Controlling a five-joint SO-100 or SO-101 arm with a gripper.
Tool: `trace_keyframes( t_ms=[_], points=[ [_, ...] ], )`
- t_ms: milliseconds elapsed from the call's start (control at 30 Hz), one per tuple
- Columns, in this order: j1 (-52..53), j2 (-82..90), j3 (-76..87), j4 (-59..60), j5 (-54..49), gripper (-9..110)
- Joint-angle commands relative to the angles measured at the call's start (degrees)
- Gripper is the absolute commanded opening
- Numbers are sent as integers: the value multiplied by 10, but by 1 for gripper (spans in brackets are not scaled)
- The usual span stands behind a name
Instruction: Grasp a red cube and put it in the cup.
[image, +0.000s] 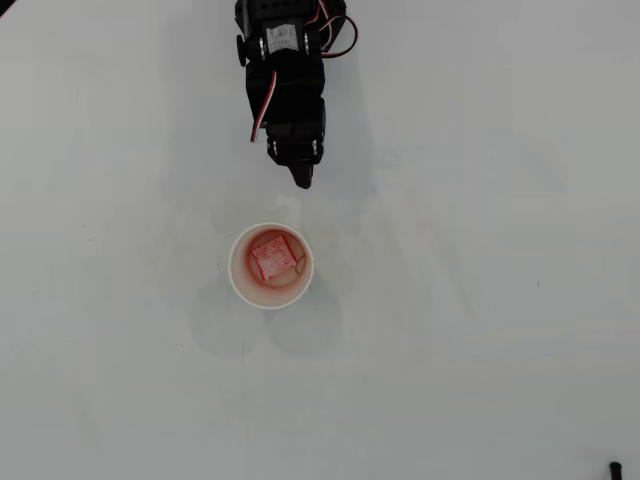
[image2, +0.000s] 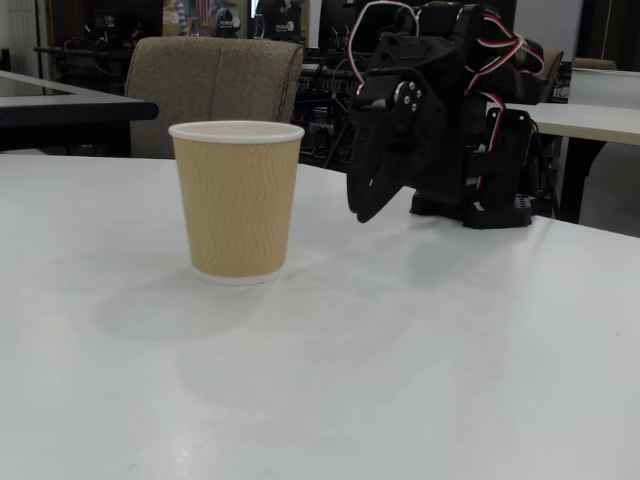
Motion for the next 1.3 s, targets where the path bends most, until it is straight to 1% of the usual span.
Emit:
trace_keyframes(
  t_ms=[0, 533, 1267],
  points=[
    [-4, 6, 18, -10, 5, 0],
    [-49, 5, 21, -21, 5, 0],
    [-61, 5, 25, -30, 5, 0]
  ],
)
